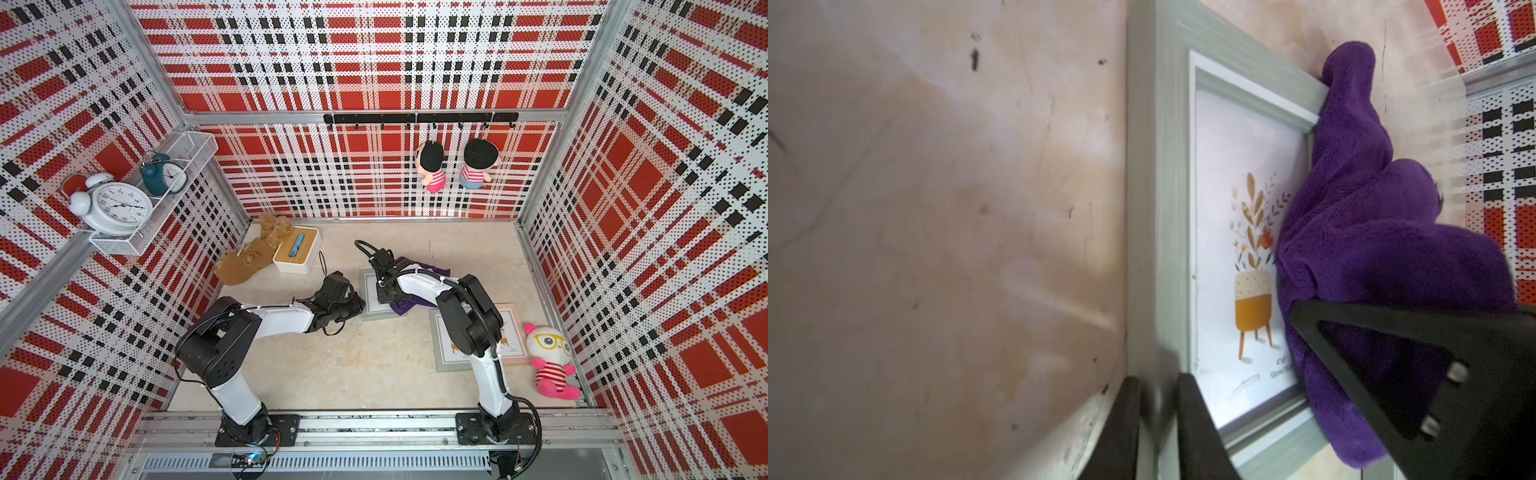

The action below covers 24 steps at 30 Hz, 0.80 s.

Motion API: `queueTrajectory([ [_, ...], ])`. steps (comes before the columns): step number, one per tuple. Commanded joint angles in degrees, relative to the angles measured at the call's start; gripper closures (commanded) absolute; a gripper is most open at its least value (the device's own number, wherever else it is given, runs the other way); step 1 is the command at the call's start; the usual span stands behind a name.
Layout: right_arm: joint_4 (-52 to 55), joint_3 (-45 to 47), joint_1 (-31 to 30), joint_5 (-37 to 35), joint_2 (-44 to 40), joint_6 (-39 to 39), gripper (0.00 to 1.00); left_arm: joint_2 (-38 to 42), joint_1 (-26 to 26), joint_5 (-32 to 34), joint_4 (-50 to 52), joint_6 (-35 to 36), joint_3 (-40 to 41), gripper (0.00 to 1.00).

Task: Wipe the picture frame with a cloth
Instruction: Wipe the dirt from the picture frame.

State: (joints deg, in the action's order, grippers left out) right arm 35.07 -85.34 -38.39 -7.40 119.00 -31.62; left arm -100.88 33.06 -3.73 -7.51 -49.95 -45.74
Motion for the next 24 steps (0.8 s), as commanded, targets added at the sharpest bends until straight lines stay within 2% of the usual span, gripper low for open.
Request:
queueTrajectory([
  [1,1.1,9.0,-2.0,-1.4,-1.4,-5.5,1.0,-6.3,2.2,2.2,9.1,-3.0,4.5,0.83],
  [4,1.4,15.3,-4.0,-2.2,-5.5,-10.4,1.0,-7.4,3.4,3.1,9.0,-5.8,5.9,0.85],
  [7,0.1,17.4,-3.9,-2.7,-6.4,-11.3,1.0,-7.5,4.3,3.7,7.9,-8.1,7.6,0.87],
  [10,0.4,12.9,-0.8,-5.1,-2.2,-8.6,1.0,-6.7,4.4,3.9,7.1,-8.7,9.1,0.87],
  [14,0.3,0.4,3.1,-8.3,4.8,-3.5,1.0,-5.0,4.0,4.3,7.5,-7.9,10.1,0.87],
  [18,-1.8,-10.2,3.4,-7.5,8.5,1.9,1.0,-3.9,3.7,4.4,8.0,-7.0,9.8,0.87],
  [21,-3.6,-10.8,3.3,-5.6,5.1,3.2,1.0,-3.3,3.7,4.2,8.6,-6.2,8.2,0.87],
  [24,-5.0,-7.1,3.5,-6.1,-1.6,3.3,1.0,-2.1,3.7,4.3,10.3,-4.7,5.4,0.86],
])
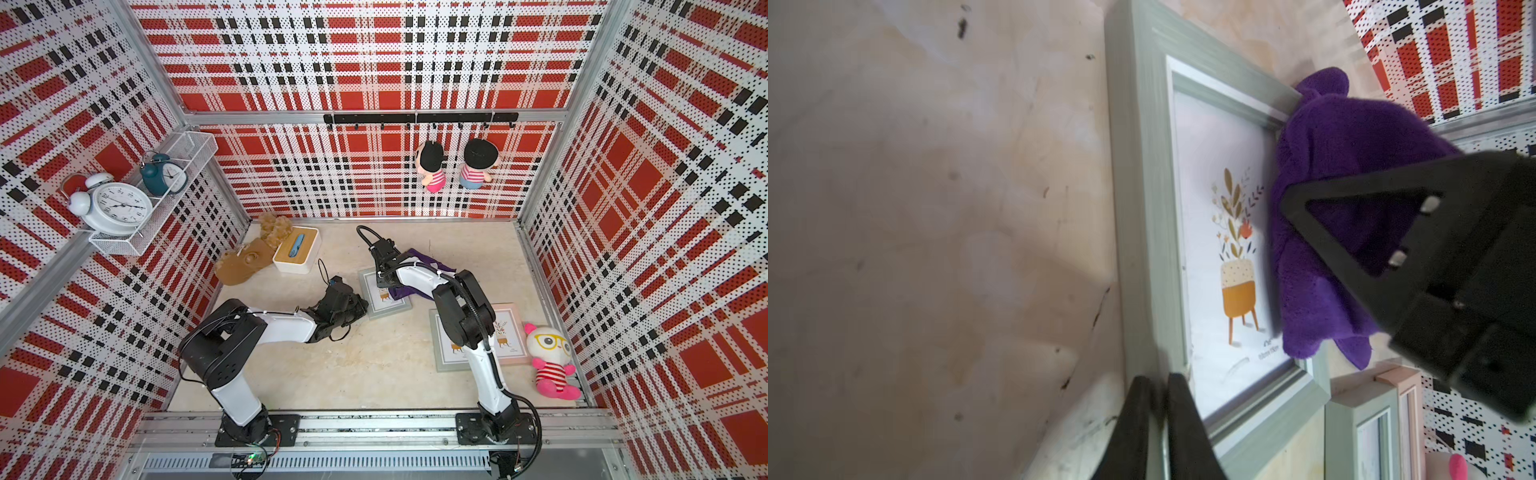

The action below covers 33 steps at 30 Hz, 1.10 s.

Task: Wipe the picture frame with a cloth
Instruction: Wipe the dirt from the picture frame.

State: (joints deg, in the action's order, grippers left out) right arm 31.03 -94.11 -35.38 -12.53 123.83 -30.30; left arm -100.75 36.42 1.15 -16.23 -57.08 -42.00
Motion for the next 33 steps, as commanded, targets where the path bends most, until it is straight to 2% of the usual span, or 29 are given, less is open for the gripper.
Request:
queueTrajectory([
  [1,-1.1,3.2,0.7,-1.6,-8.7,1.8,1.0,-1.7,0.2,-0.6,19.6,2.8,0.7,0.86],
  [5,0.2,8.6,2.0,-2.1,-15.0,0.4,1.0,0.4,0.2,-2.0,20.2,5.3,-4.4,0.81],
  [8,1.9,11.5,2.0,-0.7,-16.7,0.0,1.0,2.2,0.1,-3.1,20.1,7.3,-8.4,0.71],
  [11,1.6,14.2,1.5,5.3,-17.2,1.5,1.0,3.1,-0.6,-2.9,20.5,8.2,-11.0,0.61],
  [15,1.8,16.5,-0.2,10.9,-15.4,3.2,1.0,1.7,-1.7,-2.9,20.1,8.2,-10.8,0.57],
  [18,0.3,18.2,-0.5,14.1,-13.4,3.3,1.0,-0.3,-2.2,-4.1,19.4,8.5,-11.1,0.57],
  [23,0.3,18.3,-0.5,12.8,-9.0,3.6,1.0,-2.2,-2.4,-4.1,19.1,8.4,-10.9,0.66],
  [25,-0.1,18.4,-0.5,14.6,-7.5,4.5,1.0,-2.6,-2.3,-4.3,18.7,8.1,-10.3,0.7],
  [27,-0.8,18.4,-0.9,18.3,-6.6,6.1,1.0,-2.7,-2.3,-4.3,18.4,8.0,-9.5,0.75],
  [33,-5.4,18.7,-2.8,35.0,-6.0,8.4,1.0,-3.0,-2.1,-4.3,17.4,6.6,-7.2,0.79],
])
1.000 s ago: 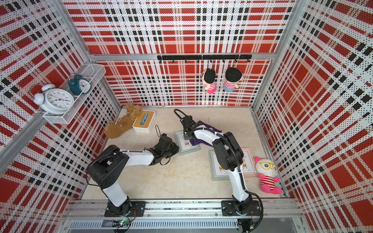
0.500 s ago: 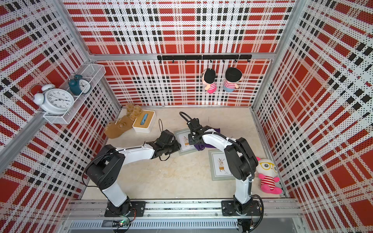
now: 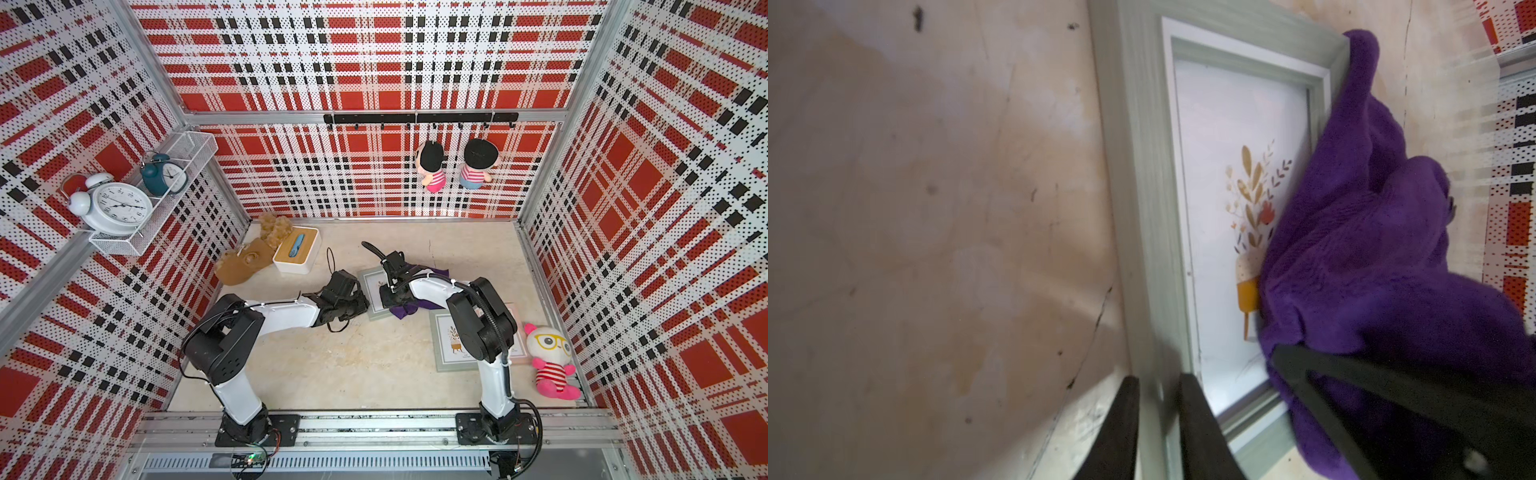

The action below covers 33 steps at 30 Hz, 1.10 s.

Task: Wipe the picture frame with a cloth
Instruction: Wipe the dirt from the picture frame.

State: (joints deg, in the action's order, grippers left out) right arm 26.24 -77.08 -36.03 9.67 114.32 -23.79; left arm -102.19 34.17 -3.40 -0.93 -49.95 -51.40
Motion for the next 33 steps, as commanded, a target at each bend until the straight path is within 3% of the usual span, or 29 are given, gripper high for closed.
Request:
queueTrajectory([
  [1,-1.1,1.7,-2.0,14.7,3.5,2.2,1.0,-1.7,0.1,0.3,2.1,-0.7,2.5,0.79],
  [3,-0.2,1.4,-1.2,14.1,4.3,3.5,1.0,-1.8,0.1,0.6,2.0,-1.0,2.9,0.79],
  [8,5.7,1.1,6.5,2.5,4.1,5.9,1.0,-1.3,-0.1,1.0,2.2,-1.2,4.3,0.8],
  [11,5.8,0.6,8.4,1.3,2.5,7.4,1.0,-1.1,-0.1,0.3,1.6,-1.2,4.7,0.8],
  [15,6.5,-3.8,3.6,4.8,6.5,6.4,1.0,-1.8,0.8,-0.7,1.5,-0.9,3.2,0.8],
  [19,1.3,-2.6,-1.8,15.3,7.4,5.0,1.0,-1.7,0.8,-0.2,1.5,-1.3,3.3,0.8],
  [22,-0.7,-4.1,-1.2,16.0,8.3,2.8,1.0,-1.6,0.8,-0.2,1.5,-1.2,4.0,0.81],
  [28,5.7,-22.1,2.1,8.0,17.8,-0.8,1.0,-1.7,0.9,-0.7,0.8,-0.6,4.8,0.82],
  [33,8.4,-33.7,2.3,7.7,24.9,-3.4,1.0,-2.1,0.5,-0.7,0.7,-0.5,4.6,0.83],
])
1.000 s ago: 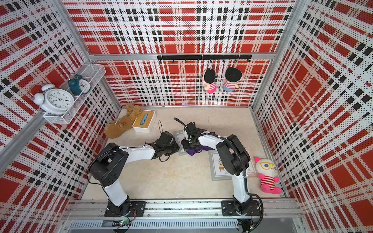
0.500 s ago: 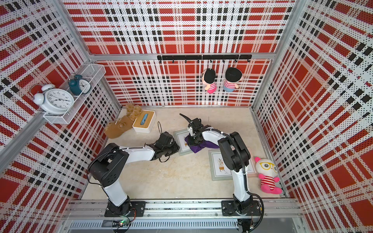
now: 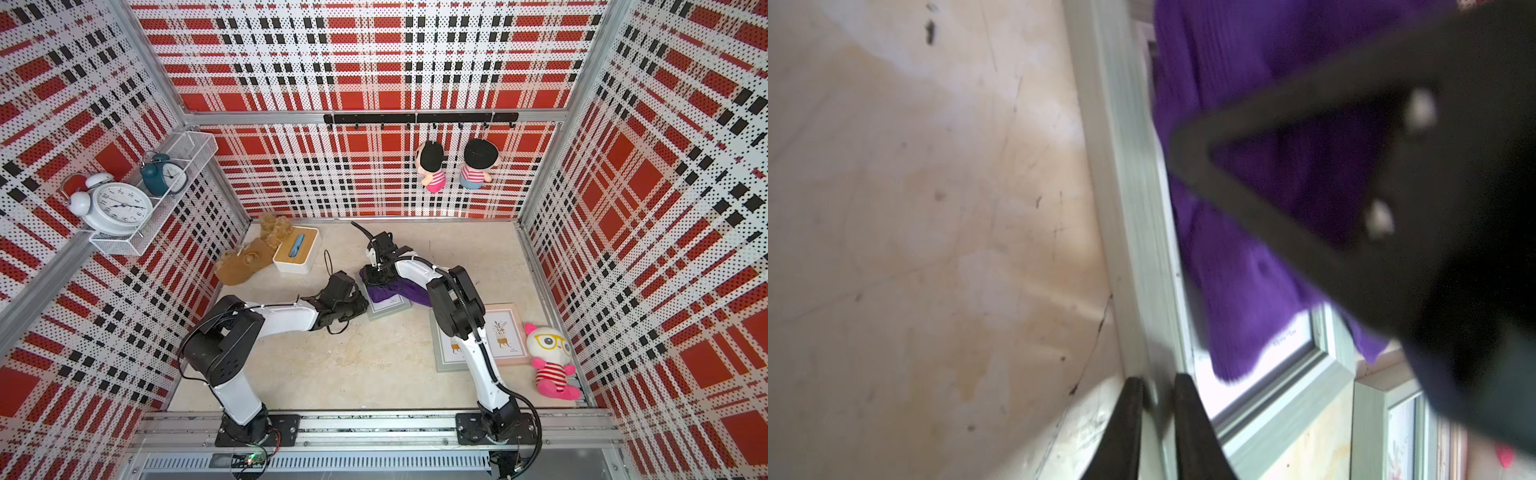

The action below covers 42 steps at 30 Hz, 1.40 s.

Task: Wipe the picture frame with a cloth
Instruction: Wipe the dirt from the picture frame.

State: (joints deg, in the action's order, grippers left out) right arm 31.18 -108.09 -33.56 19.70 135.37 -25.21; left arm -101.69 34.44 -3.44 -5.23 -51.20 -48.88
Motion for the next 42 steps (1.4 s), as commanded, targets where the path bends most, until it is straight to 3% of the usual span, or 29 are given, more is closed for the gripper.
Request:
queueTrajectory([
  [1,3.7,-2.5,-0.1,-2.6,4.0,-2.7,1.0,-2.6,0.2,-0.7,4.9,0.6,2.2,0.83],
  [4,1.3,5.1,0.2,-3.0,0.0,-3.1,1.0,-2.6,0.1,-0.8,4.3,0.2,2.5,0.83],
  [8,-3.0,21.9,0.1,-1.3,-10.1,-2.7,1.0,-2.1,0.0,-0.7,4.1,-0.6,3.3,0.83],
  [11,-5.4,26.1,0.2,-2.0,-13.6,-3.8,1.0,-1.2,-0.2,-0.3,3.7,-1.1,4.7,0.83],
  [19,-0.6,4.2,-0.1,-2.0,-0.7,-4.8,1.0,-1.3,-1.0,-0.7,3.6,-0.7,5.8,0.84],
  [27,1.8,9.8,4.7,-22.0,-5.4,-9.4,1.0,-1.2,-0.9,-1.3,3.4,-0.7,5.5,0.86],
  [36,-0.8,7.4,-1.9,-7.2,-2.4,-7.5,1.0,-1.0,-0.9,-1.2,3.3,-1.3,5.7,0.85],
  [42,1.9,6.5,3.0,-18.1,-3.3,-8.5,1.0,-0.7,-0.9,-1.2,3.3,-1.3,5.8,0.85],
])
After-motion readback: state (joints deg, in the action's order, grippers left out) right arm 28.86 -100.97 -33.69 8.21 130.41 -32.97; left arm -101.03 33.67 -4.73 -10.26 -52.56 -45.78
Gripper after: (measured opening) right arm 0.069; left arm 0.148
